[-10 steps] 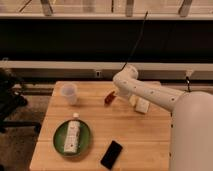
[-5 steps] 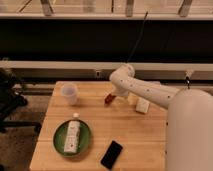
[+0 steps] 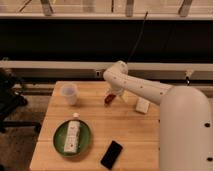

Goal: Drag the pepper across the table

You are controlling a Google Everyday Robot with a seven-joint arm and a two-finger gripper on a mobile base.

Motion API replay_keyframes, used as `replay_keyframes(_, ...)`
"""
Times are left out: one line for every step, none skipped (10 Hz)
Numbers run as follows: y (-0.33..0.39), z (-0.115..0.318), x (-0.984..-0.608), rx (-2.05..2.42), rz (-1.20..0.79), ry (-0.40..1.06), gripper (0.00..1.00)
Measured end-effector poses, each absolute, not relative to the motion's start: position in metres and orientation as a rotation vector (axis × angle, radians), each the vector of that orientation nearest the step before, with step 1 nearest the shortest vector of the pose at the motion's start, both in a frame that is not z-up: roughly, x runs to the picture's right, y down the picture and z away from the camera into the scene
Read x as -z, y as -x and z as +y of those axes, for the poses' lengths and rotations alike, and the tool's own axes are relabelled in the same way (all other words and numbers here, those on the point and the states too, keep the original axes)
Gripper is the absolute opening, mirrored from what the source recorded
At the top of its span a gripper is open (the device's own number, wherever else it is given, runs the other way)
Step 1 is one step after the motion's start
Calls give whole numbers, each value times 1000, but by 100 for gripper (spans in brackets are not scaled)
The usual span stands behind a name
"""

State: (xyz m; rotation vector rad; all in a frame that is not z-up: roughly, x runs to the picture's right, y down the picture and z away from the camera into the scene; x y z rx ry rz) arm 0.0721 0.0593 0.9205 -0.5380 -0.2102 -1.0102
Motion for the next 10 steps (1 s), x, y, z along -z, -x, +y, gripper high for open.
replay_keyframes(-66,58,-923,1020,-217,541,80)
replay_keyframes(-61,58,-927,1030,-224,547,80)
replay_keyframes(-54,57,-932,1041,-233,553,80)
replay_keyframes(-50,57,-935,1045,-242,557,80)
replay_keyframes(-49,57,-937,1048,-247,561,80)
replay_keyframes(-50,58,-940,1050,-254,570,80)
replay_keyframes(-49,58,-943,1051,-263,576,80)
replay_keyframes(-48,59,-944,1050,-273,581,80)
replay_keyframes(-47,61,-946,1052,-285,588,80)
replay_keyframes(-48,62,-949,1050,-294,595,78)
